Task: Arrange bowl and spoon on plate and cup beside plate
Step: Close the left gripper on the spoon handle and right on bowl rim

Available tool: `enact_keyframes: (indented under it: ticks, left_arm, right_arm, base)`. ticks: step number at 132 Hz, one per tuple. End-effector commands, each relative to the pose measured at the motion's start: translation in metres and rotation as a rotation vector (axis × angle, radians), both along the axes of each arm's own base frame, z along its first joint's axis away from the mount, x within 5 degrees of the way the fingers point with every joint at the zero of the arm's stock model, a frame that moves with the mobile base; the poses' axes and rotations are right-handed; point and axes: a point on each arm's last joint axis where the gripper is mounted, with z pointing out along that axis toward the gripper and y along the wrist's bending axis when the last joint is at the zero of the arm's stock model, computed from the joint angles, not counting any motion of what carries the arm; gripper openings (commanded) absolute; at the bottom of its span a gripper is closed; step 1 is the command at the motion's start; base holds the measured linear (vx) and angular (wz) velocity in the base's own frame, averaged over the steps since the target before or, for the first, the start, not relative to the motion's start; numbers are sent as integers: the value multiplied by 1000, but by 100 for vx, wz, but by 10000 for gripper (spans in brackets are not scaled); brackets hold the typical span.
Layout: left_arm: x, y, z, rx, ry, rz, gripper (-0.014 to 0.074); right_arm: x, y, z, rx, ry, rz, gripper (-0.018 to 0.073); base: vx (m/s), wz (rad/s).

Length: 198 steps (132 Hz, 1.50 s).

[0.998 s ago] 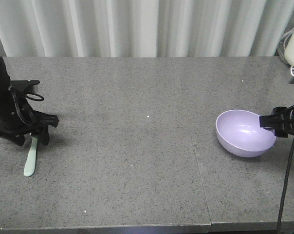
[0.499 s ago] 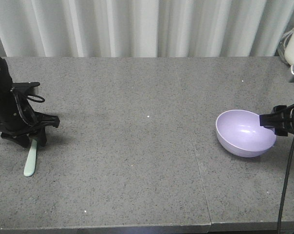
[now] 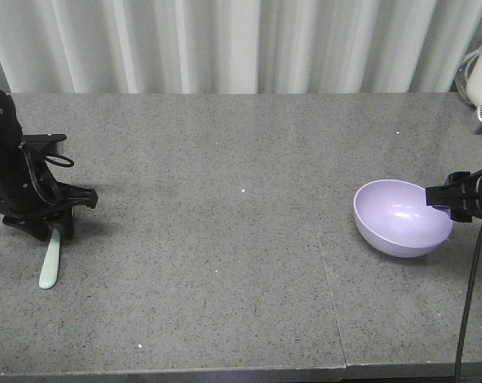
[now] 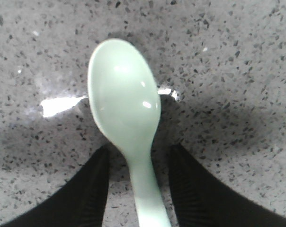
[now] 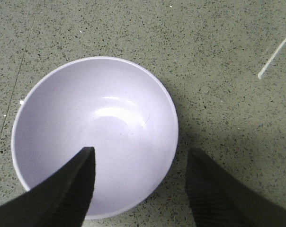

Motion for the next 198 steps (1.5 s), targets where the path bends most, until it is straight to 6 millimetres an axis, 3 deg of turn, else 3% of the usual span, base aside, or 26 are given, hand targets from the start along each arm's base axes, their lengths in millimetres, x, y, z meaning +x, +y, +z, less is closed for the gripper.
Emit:
enact_keyframes:
  ticks: [1,32,67,115,138,169,198]
  left_arm:
    - [-1,-4,6,-17,-5,-3,217]
    - [-2,-4,6,-13,-9,-56,-10]
    - [-1,-4,15,-13,-58,-58,-8]
    - [-19,-3,85,-16,-338,-86,-8]
    - [-26,-3,103,-16,-403,-83,-8]
    - [-27,-3,102,-16,-396,-84,-8]
    - [-27,-3,102,-16,-396,-84,-8]
  right_arm:
    - [3,-3,20,-19,-110,-12,425]
    - [3,-3,20,-19,-109,-12,425]
    - [3,-3,20,-18,-109,-12,425]
    - [7,-3,24,14,-109,-43,425]
    - [31,-4,31,30,9,-31,425]
    - [64,-12,39,3,98,-83,425]
    - [85,-15,22,-6,209,-77,425]
  base:
    - [0,0]
    - [0,0]
    - [0,0]
    - [0,0]
    - [0,0]
    - [0,0]
    - [0,0]
